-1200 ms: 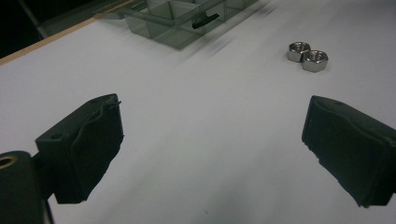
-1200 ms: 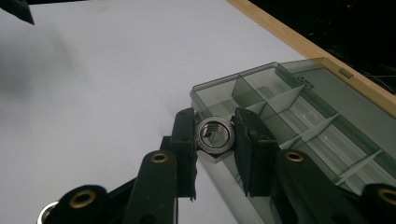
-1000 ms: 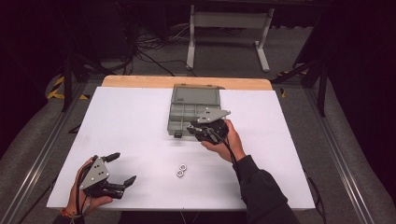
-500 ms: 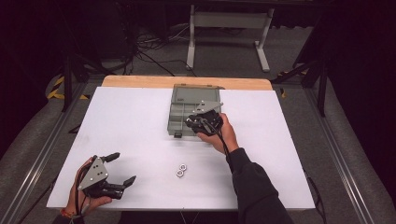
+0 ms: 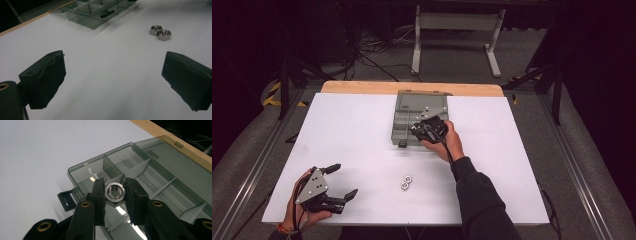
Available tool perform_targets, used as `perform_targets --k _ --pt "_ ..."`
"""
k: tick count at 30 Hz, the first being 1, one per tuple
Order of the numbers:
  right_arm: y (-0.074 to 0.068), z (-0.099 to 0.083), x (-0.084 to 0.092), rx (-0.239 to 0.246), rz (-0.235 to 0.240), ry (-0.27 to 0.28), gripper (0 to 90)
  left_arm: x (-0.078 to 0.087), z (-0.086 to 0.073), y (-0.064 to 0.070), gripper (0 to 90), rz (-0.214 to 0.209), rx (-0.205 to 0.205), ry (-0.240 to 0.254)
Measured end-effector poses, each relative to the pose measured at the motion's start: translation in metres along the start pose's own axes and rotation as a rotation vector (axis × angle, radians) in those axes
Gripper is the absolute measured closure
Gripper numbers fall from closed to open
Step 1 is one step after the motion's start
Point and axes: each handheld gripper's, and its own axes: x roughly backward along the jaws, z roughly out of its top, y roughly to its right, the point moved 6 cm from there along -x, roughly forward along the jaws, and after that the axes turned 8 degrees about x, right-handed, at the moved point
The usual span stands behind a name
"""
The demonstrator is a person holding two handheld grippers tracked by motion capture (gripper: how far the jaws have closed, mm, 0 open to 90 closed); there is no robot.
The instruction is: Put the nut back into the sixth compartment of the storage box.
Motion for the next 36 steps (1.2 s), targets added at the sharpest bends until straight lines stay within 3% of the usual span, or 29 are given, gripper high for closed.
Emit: perform_targets --k 12,36 --pt "0.000 -0.008 -0.013 -0.017 0.001 -0.051 70.7 -0.001 -0.001 0.001 5.8 -0.004 0.000 -0.003" --pt "-0.001 -0.012 -0.016 -0.014 0.005 -0.071 70.5 -0.002 -0.002 0.001 5.9 -0.012 0.002 -0.008"
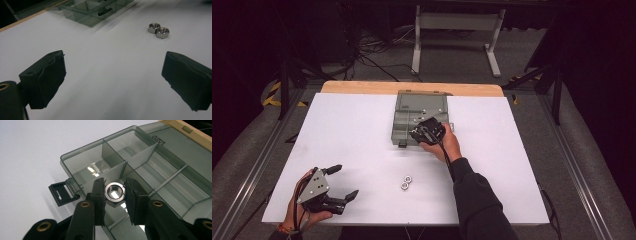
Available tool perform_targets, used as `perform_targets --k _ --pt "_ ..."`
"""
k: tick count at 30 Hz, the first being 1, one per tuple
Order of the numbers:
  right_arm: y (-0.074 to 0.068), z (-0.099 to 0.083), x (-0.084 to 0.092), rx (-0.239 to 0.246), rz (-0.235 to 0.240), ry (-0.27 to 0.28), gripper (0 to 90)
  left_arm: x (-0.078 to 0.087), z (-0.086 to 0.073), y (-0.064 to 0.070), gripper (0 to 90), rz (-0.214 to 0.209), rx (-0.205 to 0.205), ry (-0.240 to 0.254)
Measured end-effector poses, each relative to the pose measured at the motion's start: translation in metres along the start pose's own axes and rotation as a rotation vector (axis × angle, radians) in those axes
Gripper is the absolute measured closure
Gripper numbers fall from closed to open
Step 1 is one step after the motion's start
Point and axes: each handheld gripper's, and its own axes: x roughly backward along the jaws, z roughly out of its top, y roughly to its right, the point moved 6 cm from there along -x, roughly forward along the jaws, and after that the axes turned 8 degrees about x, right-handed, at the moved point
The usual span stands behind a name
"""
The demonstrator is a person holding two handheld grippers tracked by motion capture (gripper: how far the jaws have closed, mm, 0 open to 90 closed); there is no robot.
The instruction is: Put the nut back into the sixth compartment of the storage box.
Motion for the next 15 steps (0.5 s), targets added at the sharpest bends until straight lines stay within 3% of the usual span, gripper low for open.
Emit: perform_targets --k 15 --pt "-0.0003 0.0011 0.0032 0.005 0.001 0.010 70.3 -0.0007 -0.0005 0.0009 5.7 0.002 -0.004 -0.010"
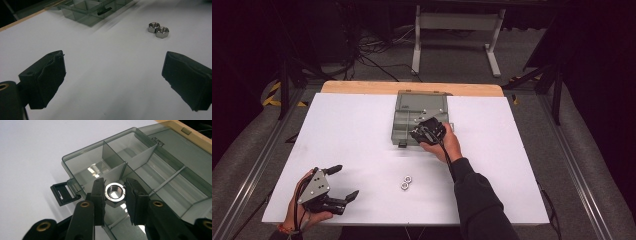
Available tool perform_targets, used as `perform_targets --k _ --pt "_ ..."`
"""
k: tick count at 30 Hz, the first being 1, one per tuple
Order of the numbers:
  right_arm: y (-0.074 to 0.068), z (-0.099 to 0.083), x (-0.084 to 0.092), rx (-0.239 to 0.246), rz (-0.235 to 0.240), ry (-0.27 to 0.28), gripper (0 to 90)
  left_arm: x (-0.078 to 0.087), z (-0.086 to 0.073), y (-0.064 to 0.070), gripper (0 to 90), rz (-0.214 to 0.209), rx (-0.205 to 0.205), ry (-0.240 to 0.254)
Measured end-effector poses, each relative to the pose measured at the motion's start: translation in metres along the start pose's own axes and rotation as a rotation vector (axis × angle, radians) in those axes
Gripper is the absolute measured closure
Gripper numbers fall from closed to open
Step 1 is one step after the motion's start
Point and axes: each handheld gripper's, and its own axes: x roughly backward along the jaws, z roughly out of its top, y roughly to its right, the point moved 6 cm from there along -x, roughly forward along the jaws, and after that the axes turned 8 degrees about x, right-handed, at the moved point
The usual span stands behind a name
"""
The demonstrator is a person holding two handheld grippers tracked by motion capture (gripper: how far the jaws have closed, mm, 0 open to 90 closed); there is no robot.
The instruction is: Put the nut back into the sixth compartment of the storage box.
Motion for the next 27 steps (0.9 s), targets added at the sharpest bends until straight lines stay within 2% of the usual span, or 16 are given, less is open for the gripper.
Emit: perform_targets --k 21,27 --pt "0.001 0.001 0.004 -0.013 -0.010 0.022 68.2 0.000 -0.001 0.000 5.7 -0.005 0.000 -0.004" --pt "-0.003 0.002 0.013 -0.010 0.005 0.065 66.1 -0.001 -0.001 0.001 5.7 -0.006 0.002 -0.007"
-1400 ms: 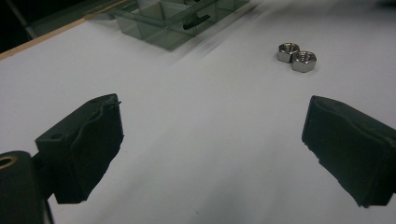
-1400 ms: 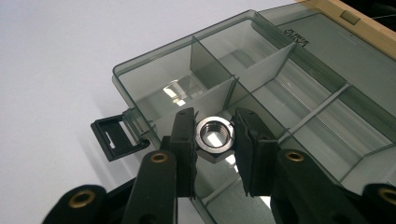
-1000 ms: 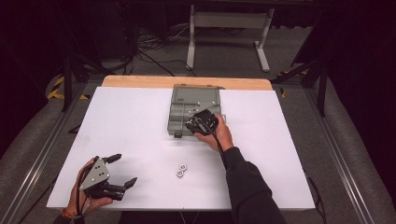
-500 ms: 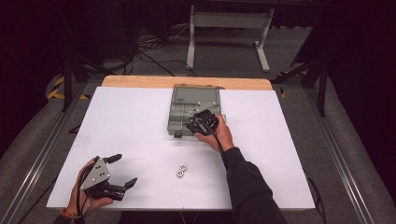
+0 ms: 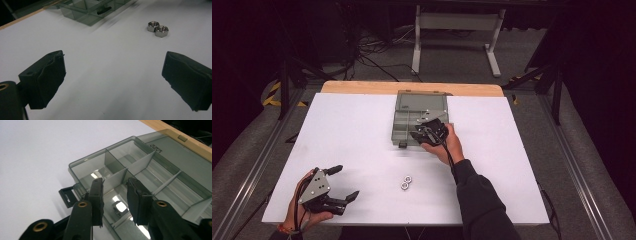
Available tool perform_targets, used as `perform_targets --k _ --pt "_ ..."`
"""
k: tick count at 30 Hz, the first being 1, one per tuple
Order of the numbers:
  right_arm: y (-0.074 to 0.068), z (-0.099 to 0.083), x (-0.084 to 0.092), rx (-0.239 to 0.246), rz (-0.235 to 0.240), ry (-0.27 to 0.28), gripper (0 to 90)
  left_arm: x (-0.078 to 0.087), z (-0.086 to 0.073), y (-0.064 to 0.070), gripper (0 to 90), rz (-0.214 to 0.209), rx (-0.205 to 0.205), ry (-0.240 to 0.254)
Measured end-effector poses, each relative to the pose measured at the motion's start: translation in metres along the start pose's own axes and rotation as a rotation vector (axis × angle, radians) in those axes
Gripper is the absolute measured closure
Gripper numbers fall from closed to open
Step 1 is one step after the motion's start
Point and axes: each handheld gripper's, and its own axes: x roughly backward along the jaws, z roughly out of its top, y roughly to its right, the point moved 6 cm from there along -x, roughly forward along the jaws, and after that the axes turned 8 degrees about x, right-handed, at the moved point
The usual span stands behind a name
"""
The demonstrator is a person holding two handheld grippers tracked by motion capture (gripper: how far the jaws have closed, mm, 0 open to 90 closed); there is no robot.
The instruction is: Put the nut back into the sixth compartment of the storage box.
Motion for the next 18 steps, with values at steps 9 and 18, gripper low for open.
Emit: perform_targets --k 9,18 --pt "-0.010 0.000 0.026 0.026 0.006 0.066 60.0 -0.001 0.000 0.001 5.7 0.000 -0.004 -0.003" --pt "-0.027 -0.005 0.044 0.068 0.020 0.107 50.0 -0.001 0.000 0.001 5.7 0.002 -0.004 -0.005"
